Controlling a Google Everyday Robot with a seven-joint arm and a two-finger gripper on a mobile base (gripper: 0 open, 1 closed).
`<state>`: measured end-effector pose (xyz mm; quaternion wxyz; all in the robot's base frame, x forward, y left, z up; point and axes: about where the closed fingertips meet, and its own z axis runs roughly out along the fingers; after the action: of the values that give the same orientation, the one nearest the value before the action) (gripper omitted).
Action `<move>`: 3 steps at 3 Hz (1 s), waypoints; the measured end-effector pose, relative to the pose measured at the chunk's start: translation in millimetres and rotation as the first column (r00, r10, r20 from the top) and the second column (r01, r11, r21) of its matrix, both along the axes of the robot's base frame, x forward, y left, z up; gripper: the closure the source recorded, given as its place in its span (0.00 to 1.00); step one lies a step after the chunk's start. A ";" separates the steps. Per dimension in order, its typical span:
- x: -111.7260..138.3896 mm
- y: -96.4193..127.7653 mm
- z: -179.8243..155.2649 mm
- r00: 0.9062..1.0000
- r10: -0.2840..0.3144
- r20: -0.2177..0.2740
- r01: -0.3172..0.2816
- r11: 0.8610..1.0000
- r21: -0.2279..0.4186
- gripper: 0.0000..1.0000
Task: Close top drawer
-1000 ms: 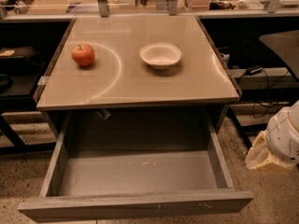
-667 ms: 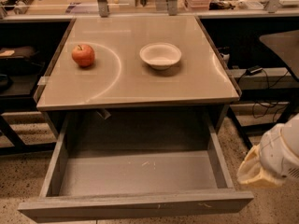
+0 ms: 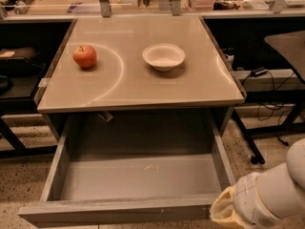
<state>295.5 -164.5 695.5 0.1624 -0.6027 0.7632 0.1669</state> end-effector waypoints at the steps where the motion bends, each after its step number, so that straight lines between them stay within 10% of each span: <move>1: -1.7 19.6 -26.8 1.000 0.016 0.026 -0.017 0.999 0.031 1.00; 3: 4.8 28.1 -55.8 0.999 0.019 0.049 -0.021 0.999 0.034 0.89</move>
Offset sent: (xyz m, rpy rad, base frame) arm 0.0097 0.0353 -0.0869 0.0450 -0.0551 0.0264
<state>300.3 -136.4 639.7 0.1898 -0.6112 0.7500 0.1671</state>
